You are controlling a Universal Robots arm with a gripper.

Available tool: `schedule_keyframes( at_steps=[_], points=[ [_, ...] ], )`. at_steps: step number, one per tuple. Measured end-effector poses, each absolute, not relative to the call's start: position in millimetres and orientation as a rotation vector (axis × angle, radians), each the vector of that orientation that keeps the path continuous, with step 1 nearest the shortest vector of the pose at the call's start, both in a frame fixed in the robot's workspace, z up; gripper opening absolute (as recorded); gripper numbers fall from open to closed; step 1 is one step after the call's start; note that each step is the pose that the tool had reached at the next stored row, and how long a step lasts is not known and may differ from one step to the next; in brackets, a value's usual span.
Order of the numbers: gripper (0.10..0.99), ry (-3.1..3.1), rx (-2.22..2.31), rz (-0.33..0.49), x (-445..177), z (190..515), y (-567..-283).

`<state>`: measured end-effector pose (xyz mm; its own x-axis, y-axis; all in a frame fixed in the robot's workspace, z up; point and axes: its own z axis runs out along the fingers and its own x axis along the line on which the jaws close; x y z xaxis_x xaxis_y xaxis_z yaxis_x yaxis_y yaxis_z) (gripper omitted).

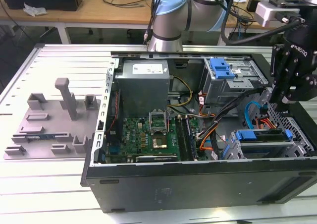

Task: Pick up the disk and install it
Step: 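Insert the second disk wire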

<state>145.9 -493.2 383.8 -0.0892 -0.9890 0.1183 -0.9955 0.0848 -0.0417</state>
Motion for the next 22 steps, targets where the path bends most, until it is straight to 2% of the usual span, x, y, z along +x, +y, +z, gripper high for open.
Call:
schedule_keyframes(
  at_steps=[13, 14, 16, 17, 22],
  points=[
    [0.314, -2.269, 2.079, 0.170, 136.0, 365.3, -487.7],
    [0.231, -2.269, 2.079, 0.170, 135.9, 363.3, -487.7],
    [0.231, -2.269, 2.079, 0.170, 135.8, 361.4, -487.7],
    [0.169, -2.268, 2.079, 0.170, 135.8, 359.9, -487.7],
    [0.161, -2.270, 2.080, 0.167, 135.8, 357.6, -488.6]
  ],
)
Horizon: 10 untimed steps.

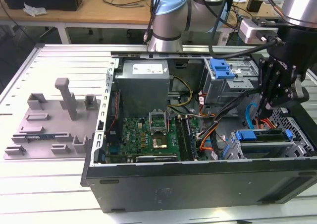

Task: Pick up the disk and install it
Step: 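Insert the second disk wire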

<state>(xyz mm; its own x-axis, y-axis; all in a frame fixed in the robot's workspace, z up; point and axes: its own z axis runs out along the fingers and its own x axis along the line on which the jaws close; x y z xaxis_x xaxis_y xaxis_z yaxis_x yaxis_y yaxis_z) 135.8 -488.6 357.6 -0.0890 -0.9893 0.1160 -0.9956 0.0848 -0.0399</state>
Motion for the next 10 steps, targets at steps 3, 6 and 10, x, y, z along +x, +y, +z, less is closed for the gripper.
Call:
schedule_keyframes(
  at_steps=[3, 6, 10],
  points=[
    [0.161, -2.273, 2.083, 0.160, 135.8, 358.3, -495.6],
    [0.161, -2.279, 2.088, 0.148, 135.8, 358.8, -503.8],
    [0.161, -2.291, 2.098, 0.123, 135.8, 358.9, -512.8]
  ],
)
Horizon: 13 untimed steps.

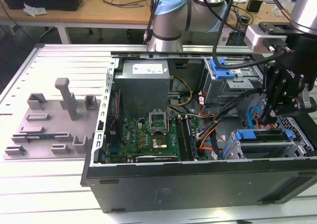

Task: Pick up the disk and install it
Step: 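Insert the second disk wire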

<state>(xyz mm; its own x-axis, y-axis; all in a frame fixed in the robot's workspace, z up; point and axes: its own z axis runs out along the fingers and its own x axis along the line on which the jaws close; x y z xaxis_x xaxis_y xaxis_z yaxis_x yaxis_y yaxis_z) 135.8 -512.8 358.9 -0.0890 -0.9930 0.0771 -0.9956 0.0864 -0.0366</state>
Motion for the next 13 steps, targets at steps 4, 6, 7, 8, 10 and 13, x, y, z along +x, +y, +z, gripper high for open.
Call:
schedule_keyframes(
  at_steps=[4, 6, 7, 8, 10, 13],
  points=[
    [0.161, -2.308, 2.112, 0.089, 137.6, 359.0, -523.1],
    [0.161, -2.321, 2.124, 0.060, 137.8, 359.0, -526.3],
    [0.161, -2.343, 2.142, 0.014, 137.9, 359.0, -529.3],
    [0.161, -2.353, 2.151, -0.009, 138.0, 359.0, -531.1],
    [0.161, -2.355, 2.153, -0.015, 138.0, 358.9, -533.1],
    [0.161, -2.356, 2.153, -0.016, 138.0, 359.0, -533.1]
  ],
)
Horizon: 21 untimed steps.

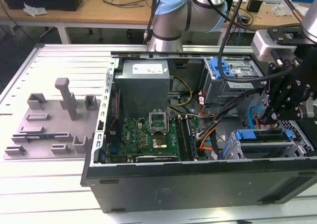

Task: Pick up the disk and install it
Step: 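Insert the second disk wire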

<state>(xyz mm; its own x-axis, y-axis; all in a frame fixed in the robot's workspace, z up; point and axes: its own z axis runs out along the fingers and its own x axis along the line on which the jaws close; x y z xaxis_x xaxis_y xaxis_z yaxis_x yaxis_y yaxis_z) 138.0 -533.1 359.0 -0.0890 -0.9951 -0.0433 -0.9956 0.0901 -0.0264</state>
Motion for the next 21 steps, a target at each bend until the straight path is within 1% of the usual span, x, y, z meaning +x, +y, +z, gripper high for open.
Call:
schedule_keyframes(
  at_steps=[6, 11, 21],
  points=[
    [0.161, 2.263, -2.087, 0.005, 136.7, 359.0, -535.6],
    [0.161, 2.235, -2.081, 0.027, 134.8, 358.1, -542.4],
    [0.161, 2.205, -2.113, 0.030, 136.4, 354.1, -549.4]
  ],
)
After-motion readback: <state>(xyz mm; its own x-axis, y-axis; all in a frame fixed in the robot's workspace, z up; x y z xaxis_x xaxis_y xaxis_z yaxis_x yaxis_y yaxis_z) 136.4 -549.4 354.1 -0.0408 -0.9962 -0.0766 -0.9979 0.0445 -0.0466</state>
